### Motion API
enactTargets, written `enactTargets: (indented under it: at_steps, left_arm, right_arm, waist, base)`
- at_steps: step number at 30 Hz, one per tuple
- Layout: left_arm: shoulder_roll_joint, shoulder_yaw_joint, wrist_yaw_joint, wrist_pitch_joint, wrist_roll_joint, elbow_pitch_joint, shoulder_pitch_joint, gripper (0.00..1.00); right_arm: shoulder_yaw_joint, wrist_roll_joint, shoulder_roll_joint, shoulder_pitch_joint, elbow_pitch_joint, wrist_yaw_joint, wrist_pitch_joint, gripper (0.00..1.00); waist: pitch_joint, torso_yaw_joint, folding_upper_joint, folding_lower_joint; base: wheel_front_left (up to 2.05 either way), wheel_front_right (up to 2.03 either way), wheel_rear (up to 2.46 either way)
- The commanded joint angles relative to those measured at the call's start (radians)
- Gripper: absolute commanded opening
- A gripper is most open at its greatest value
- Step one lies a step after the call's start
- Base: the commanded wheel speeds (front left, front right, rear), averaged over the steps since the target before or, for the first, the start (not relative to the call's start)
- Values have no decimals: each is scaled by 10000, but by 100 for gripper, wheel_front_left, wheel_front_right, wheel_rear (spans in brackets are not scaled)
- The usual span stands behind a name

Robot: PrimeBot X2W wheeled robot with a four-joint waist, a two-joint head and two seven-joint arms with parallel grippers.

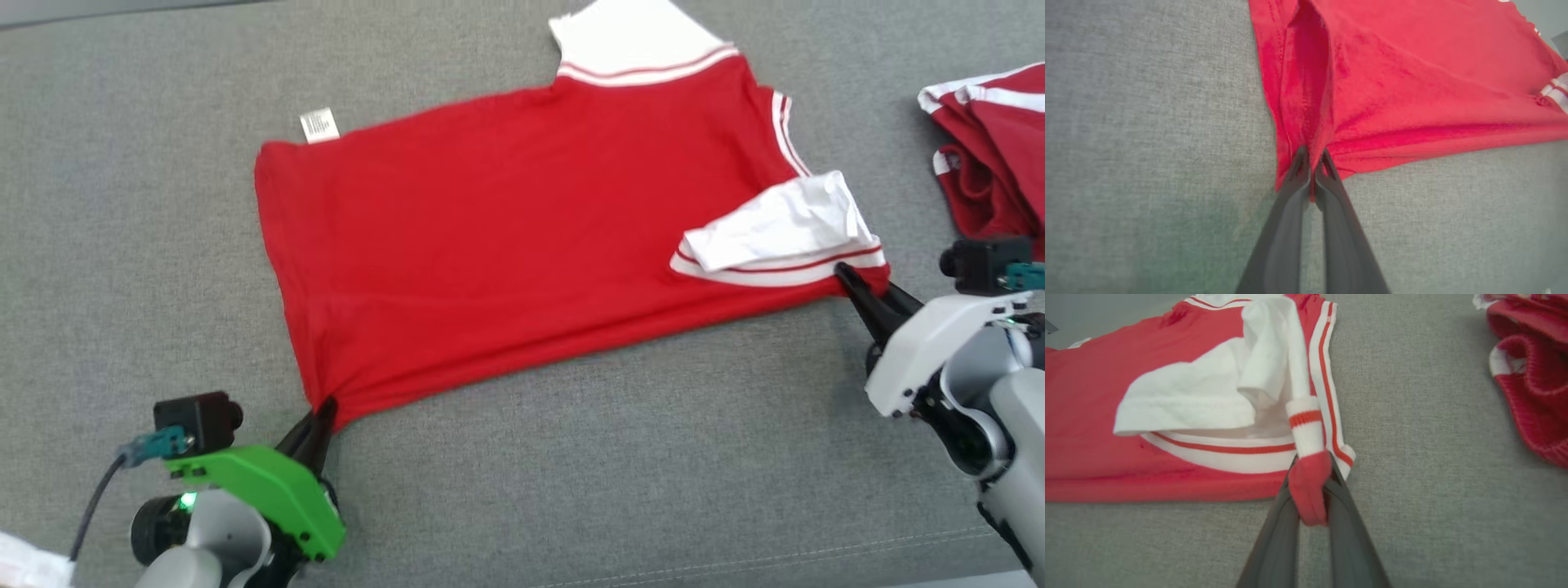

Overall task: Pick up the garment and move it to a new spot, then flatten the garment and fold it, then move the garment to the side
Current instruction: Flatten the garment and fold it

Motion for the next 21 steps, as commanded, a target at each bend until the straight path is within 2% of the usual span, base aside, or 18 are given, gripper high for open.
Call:
enactTargets:
  at_steps: [1,5,9,12,15,16,17,18,19,21]
  left_arm:
    - [348,163,-29,213,-201,-363,373,0]
    - [1085,414,19,925,-667,-1817,1282,0]
    - [1678,537,239,1390,-895,-3000,2196,0]
    - [1748,562,406,1425,-1016,-3375,2818,0]
    - [1573,307,363,1384,-1052,-3393,3182,0]
    - [1547,222,333,1373,-977,-3349,3231,9]
    - [1509,158,321,1325,-909,-3327,3241,55]
    - [1453,96,317,1309,-879,-3302,3249,100]
    - [1445,67,316,1289,-831,-3279,3236,100]
    - [1483,157,351,1200,-817,-3379,3173,100]
  right_arm:
    - [-98,218,-331,335,-217,-29,86,0]
    - [-315,654,-963,1107,-1010,-37,457,0]
    - [-639,944,-1320,2035,-1753,-38,930,0]
    - [-848,970,-1212,2633,-2046,-37,1118,0]
    - [-941,685,-1027,2952,-1954,-37,1218,0]
    - [-940,573,-950,2994,-1901,-37,1278,0]
    - [-929,422,-899,3015,-1857,-37,1291,7]
    - [-953,267,-879,3016,-1816,-37,1270,93]
    - [-972,175,-856,3008,-1801,-35,1302,100]
    - [-1073,105,-830,2918,-2006,-26,1414,100]
  waist:
    - [-303,-122,51,0]
    - [-497,-185,51,0]
    - [-435,-210,51,0]
    - [-277,-249,51,0]
    - [-126,-249,51,0]
    - [-85,-234,51,0]
    - [-48,-215,51,0]
    - [-20,-193,51,0]
    - [8,-171,51,0]
    - [85,-127,51,0]
  base:
    - [0,0,0]
    - [0,0,0]
    - [0,0,0]
    - [0,0,0]
    - [0,0,0]
    - [0,0,0]
    - [0,0,0]
    - [0,0,0]
    - [0,0,0]
    - [0,0,0]
